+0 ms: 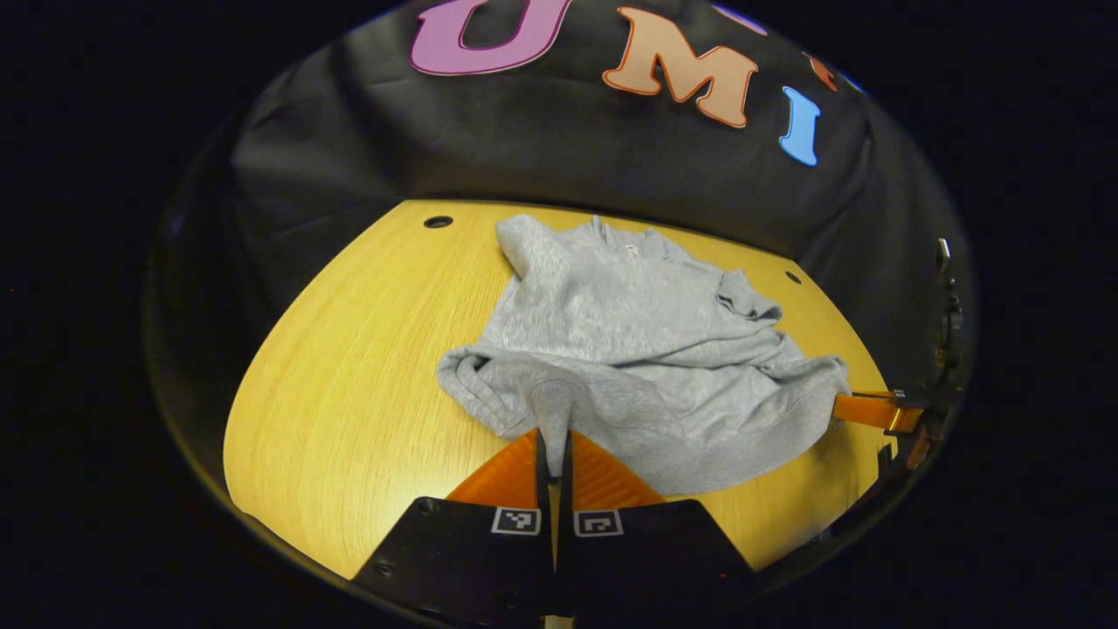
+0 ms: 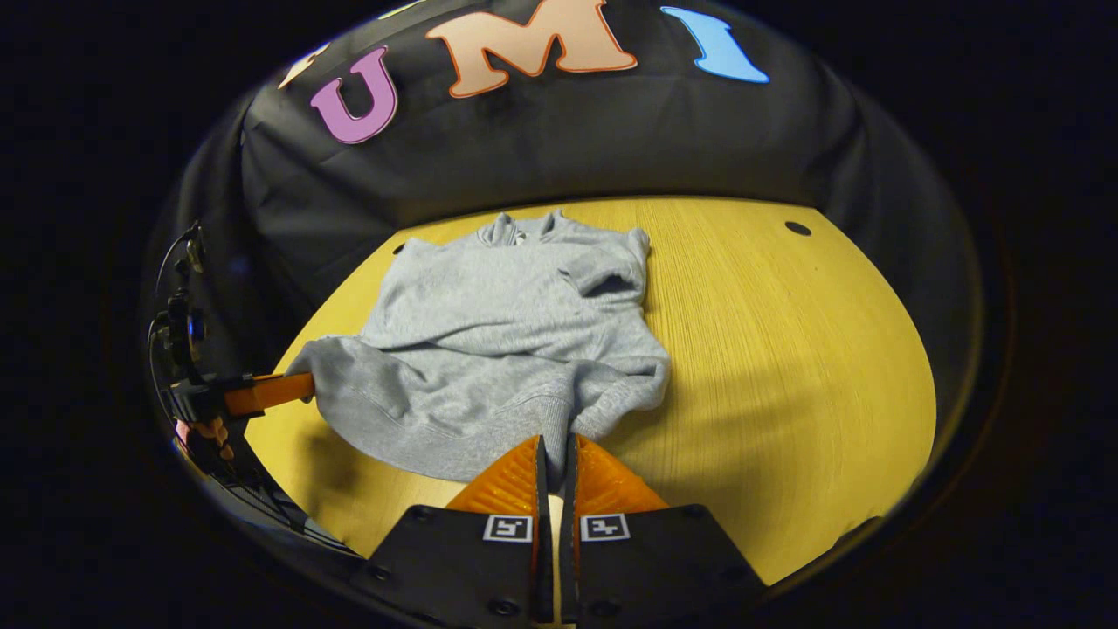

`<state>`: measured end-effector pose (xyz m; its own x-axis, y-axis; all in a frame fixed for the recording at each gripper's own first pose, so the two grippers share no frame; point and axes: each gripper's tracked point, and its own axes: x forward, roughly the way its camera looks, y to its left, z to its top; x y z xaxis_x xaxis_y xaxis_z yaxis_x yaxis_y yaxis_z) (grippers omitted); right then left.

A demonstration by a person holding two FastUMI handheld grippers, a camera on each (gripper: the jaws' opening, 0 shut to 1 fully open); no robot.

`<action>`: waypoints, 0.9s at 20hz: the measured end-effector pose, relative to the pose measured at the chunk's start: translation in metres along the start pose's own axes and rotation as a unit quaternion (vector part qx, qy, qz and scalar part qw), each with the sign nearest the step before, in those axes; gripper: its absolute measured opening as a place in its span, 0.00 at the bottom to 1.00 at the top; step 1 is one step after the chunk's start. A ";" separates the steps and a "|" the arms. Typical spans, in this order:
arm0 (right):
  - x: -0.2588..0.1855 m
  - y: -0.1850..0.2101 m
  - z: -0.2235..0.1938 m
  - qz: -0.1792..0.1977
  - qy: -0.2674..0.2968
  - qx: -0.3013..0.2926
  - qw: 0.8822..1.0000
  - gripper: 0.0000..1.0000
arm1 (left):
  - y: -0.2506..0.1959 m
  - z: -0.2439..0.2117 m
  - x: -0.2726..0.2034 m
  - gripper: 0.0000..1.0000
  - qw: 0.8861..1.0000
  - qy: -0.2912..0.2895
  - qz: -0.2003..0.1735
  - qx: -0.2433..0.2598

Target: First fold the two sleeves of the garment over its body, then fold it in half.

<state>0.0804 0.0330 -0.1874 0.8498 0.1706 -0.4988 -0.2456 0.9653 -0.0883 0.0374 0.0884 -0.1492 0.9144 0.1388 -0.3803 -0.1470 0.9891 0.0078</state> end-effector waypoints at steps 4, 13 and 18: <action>0.012 -0.001 0.031 0.015 -0.003 0.001 1.000 0.07 | 0.000 0.040 0.017 0.00 0.999 -0.013 -0.017 0.027; 0.055 -0.019 0.105 0.002 -0.020 0.026 0.999 0.06 | 0.001 0.106 0.066 0.00 0.999 -0.023 -0.007 0.046; 0.088 -0.025 0.131 0.000 -0.018 0.018 1.000 0.05 | 0.004 0.142 0.102 0.00 0.998 -0.038 0.004 0.056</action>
<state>0.2229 0.0493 -0.1163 0.8660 0.1770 -0.4676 -0.2296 0.9716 -0.0574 0.1838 0.1132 -0.0562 0.9400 0.1466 -0.3081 -0.1159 0.9865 0.1158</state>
